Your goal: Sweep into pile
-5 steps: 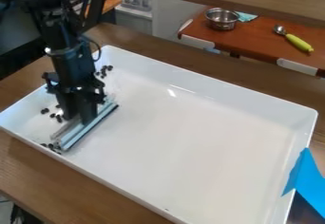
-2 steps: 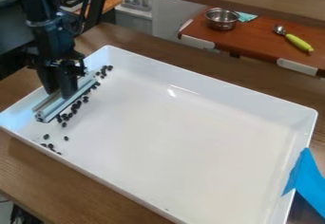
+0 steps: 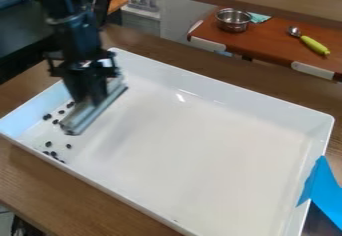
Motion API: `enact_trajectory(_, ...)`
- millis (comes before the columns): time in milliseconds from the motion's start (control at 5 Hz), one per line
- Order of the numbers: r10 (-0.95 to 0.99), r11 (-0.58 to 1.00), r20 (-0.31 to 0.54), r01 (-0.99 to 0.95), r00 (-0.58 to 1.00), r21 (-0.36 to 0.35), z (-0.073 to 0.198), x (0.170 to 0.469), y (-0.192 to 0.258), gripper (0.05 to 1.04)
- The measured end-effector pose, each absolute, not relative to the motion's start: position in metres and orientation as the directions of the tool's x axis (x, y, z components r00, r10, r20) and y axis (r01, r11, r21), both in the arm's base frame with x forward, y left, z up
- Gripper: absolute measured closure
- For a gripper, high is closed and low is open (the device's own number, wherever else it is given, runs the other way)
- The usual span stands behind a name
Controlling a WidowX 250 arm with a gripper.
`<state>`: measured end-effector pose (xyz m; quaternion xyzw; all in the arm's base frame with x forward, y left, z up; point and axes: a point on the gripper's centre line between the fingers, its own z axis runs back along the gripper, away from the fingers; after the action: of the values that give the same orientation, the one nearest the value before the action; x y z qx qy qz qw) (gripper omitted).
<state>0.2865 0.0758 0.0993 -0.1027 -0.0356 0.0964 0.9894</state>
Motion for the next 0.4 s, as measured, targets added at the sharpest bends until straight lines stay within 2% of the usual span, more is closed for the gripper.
enact_trajectory(400,0.259,0.945,0.054,-0.241,0.964,-0.219,0.101,0.303,-0.021,0.747)
